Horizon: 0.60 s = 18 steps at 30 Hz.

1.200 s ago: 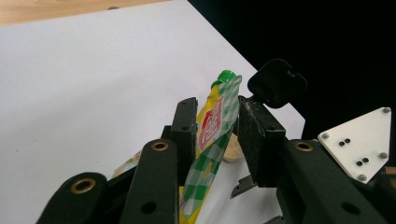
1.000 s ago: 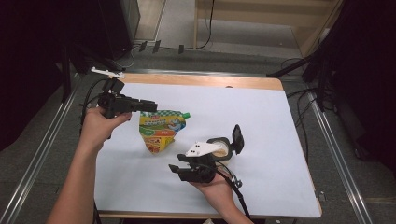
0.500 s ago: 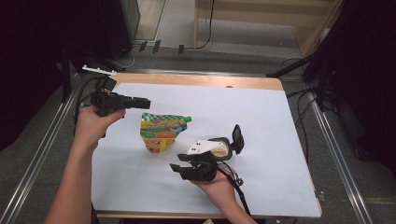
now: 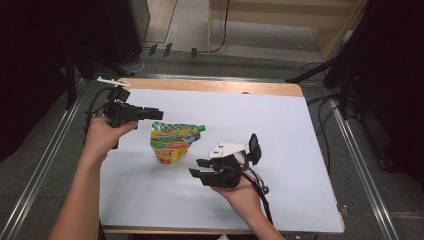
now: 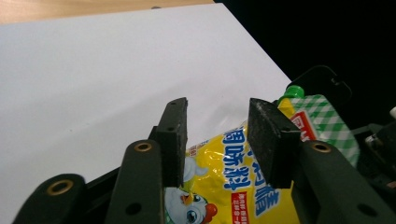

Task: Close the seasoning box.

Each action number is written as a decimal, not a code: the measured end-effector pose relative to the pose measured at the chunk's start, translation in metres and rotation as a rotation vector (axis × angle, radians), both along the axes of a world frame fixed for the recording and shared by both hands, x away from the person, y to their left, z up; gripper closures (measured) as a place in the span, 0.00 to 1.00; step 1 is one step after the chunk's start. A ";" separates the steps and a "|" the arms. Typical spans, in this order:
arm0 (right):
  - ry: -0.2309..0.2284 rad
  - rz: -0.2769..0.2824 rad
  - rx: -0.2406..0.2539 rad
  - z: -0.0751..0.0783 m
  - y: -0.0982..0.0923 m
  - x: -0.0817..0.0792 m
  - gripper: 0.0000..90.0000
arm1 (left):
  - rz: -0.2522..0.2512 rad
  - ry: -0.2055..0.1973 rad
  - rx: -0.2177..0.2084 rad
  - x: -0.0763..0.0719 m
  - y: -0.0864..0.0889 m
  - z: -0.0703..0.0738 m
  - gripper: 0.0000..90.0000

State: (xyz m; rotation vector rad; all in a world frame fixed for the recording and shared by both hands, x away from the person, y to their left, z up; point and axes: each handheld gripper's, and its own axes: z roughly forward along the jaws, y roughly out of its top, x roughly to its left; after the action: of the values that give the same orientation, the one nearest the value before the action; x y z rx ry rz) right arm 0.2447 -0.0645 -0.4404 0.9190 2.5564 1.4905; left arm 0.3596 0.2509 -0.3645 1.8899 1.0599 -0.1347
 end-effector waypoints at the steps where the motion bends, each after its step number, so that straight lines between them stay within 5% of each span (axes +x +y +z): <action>1: 0.005 -0.002 -0.002 0.002 -0.002 0.001 0.67 | 0.003 -0.002 0.006 0.001 0.000 -0.002 0.65; 18: 0.019 -0.084 0.003 0.034 -0.056 0.019 0.97 | 0.018 0.015 0.025 0.007 -0.001 -0.024 0.53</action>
State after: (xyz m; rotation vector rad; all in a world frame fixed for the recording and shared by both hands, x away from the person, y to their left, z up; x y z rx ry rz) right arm 0.2632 -0.1206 -0.4068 1.0317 2.4954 1.4702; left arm 0.3670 0.2501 -0.3881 1.9036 1.0931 -0.1256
